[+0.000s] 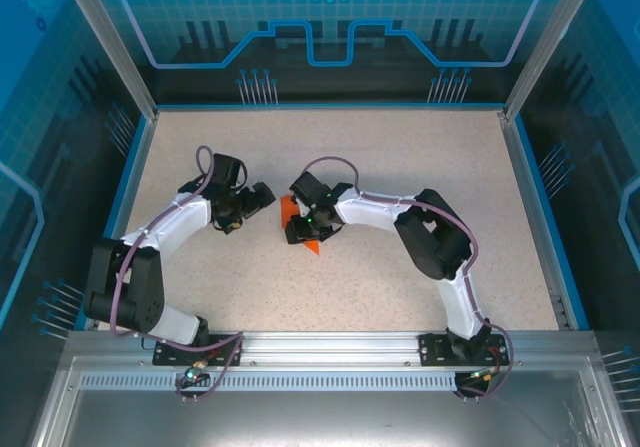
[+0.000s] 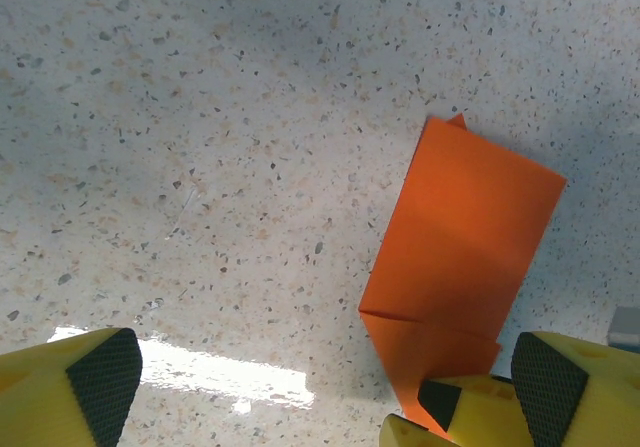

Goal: Fold a paper plane with a square sheet of paper (pick it up from the middle)
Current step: Rotate the paper at the center of the table.

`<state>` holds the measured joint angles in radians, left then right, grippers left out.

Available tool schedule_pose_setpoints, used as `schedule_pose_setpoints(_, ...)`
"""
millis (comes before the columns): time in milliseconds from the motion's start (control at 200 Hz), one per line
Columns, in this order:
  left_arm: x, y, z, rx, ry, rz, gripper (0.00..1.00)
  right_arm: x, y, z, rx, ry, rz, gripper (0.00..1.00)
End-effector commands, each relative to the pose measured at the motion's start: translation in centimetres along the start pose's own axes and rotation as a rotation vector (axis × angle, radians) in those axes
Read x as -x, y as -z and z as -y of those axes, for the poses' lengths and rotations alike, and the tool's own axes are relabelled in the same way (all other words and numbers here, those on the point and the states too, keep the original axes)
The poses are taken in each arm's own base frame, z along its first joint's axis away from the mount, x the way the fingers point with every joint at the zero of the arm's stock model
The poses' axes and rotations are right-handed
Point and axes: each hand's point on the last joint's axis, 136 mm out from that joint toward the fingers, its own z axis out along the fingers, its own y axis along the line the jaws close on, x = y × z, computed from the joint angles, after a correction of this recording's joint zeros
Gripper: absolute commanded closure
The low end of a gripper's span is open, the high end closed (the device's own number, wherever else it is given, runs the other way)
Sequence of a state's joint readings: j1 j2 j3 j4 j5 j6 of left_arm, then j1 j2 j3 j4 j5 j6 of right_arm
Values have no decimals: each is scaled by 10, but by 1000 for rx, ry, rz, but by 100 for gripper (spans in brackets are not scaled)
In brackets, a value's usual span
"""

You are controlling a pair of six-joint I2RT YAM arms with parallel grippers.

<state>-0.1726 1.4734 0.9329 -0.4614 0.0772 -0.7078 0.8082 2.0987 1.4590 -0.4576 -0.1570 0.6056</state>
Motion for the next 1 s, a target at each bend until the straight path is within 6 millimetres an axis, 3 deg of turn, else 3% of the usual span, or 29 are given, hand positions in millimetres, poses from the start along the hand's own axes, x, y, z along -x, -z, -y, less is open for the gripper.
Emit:
schedule_pose_setpoints(0, 1, 7, 3, -39, 17, 5, 1, -26, 0, 37, -41, 57, -119, 55)
schedule_pose_setpoints(200, -7, 10, 11, -112, 19, -8, 1, -51, 25, 58, -11, 316, -191, 54)
schedule_pose_setpoints(270, -10, 10, 13, -141, 28, -15, 1, -42, 39, 54, 0, 341, -151, 53)
schedule_pose_setpoints(420, -17, 13, 19, -211, 61, -22, 1, -9, 82, 22, 100, 275, 66, 51)
schedule_pose_setpoints(520, -23, 12, 20, -255, 93, -30, 1, 6, 98, 27, 76, 109, 187, 49)
schedule_pose_setpoints(685, -41, 6, 24, -306, 126, -79, 1, 10, 94, 38, 72, -120, 248, 50)
schedule_pose_setpoints(800, -56, 0, 24, -336, 148, -112, 1, 19, 83, 35, 91, -163, 231, 49)
schedule_pose_setpoints(995, -69, -7, 33, -383, 173, -159, 1, 11, 58, 46, 86, -203, 161, 50)
